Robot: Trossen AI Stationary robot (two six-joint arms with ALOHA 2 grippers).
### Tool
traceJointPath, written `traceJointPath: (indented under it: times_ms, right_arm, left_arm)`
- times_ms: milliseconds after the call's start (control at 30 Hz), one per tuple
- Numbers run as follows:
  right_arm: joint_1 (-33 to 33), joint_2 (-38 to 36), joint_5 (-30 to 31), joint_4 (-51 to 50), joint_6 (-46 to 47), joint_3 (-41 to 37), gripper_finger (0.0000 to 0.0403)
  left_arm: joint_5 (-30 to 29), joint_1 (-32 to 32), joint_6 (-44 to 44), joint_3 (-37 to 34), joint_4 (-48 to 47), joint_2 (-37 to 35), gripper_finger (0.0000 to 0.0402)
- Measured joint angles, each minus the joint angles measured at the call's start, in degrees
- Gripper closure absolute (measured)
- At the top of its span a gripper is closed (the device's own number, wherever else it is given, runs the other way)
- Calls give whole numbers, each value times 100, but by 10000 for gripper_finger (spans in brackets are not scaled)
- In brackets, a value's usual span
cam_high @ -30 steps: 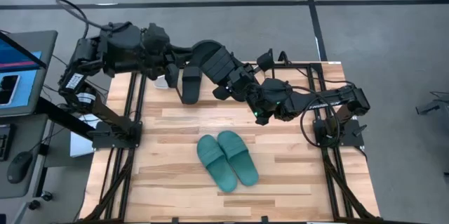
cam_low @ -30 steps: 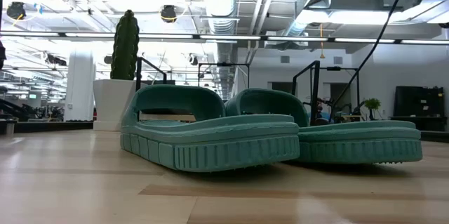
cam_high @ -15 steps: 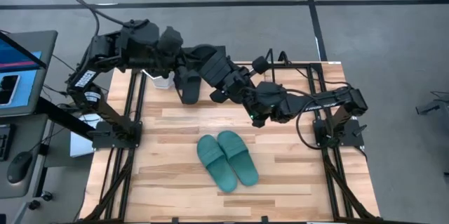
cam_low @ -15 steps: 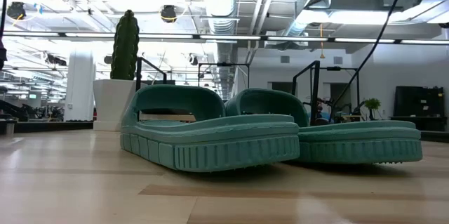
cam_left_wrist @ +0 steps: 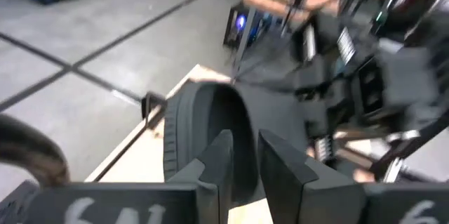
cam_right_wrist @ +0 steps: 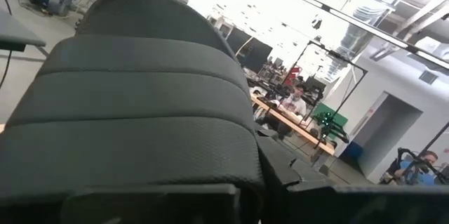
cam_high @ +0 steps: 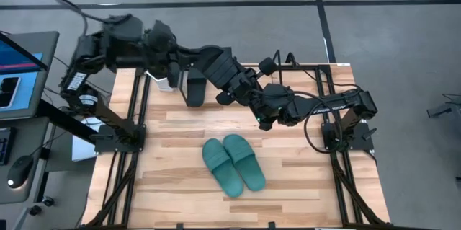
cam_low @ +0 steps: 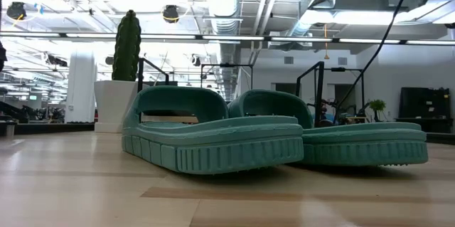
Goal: Pick and place slides into the shelf
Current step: Put the black slides on the shelf
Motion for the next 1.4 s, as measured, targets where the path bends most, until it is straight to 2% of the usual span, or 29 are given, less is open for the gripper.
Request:
traceJointPath:
  times_ms: [233,533,800,967,1067,1133,1267,1400]
  right_arm:
    - [2,0,11,24,-87,0,397]
    - [122,-4,-26,234,-284,0,396]
    - [208,-4,-31,254,-426,0,395]
    - [239,-4,-33,256,-435,0,395]
    - [234,-4,-33,256,-435,0,395]
    - [234,-4,-38,254,-438,0,395]
    - [234,-4,-46,225,-448,0,395]
    - [230,-10,-58,188,-452,0,392]
  left_arm:
    - [-142,-2,-554,-13,-53,-337,301]
    - [-422,-2,-684,-15,-528,-137,234]
    - [-246,-2,-646,-17,-524,163,223]
    - [94,-2,-548,-8,-492,301,223]
    - [251,-2,-488,-19,-627,368,232]
    - [258,0,-488,-17,-695,390,257]
    - [256,2,-458,-15,-823,389,362]
    - [97,0,-396,-17,-743,360,369]
